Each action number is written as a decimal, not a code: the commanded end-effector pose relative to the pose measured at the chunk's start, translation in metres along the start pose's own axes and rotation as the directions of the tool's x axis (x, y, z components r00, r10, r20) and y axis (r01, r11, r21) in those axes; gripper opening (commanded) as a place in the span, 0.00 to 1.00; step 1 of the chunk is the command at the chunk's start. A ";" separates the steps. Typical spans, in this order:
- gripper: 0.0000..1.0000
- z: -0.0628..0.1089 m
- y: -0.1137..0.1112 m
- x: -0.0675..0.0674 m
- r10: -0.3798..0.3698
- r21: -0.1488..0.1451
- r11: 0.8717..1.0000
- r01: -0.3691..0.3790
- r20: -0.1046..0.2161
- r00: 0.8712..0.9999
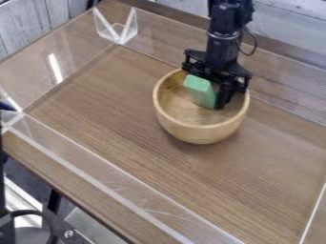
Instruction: Remove the green block from inside the brown bowl and put it on the table
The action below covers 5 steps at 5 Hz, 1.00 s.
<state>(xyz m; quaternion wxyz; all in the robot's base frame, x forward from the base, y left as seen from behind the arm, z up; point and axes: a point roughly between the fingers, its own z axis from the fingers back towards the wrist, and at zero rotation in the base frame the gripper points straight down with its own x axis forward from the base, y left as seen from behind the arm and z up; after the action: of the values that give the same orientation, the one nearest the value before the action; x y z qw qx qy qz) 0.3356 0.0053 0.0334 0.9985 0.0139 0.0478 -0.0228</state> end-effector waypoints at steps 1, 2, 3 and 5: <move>0.00 0.037 0.004 0.006 0.000 -0.002 1.000 0.000 0.105 0.994; 0.00 0.055 0.003 0.001 -0.003 0.012 1.000 0.001 0.137 0.991; 0.00 0.084 0.005 -0.009 0.008 0.028 1.000 -0.014 0.191 0.982; 0.00 0.094 0.052 -0.022 -0.013 0.003 1.000 0.012 0.214 0.977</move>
<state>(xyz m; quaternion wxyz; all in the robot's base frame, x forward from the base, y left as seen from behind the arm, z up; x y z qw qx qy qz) 0.3210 0.0562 0.1074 0.9995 0.0045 -0.0226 -0.0238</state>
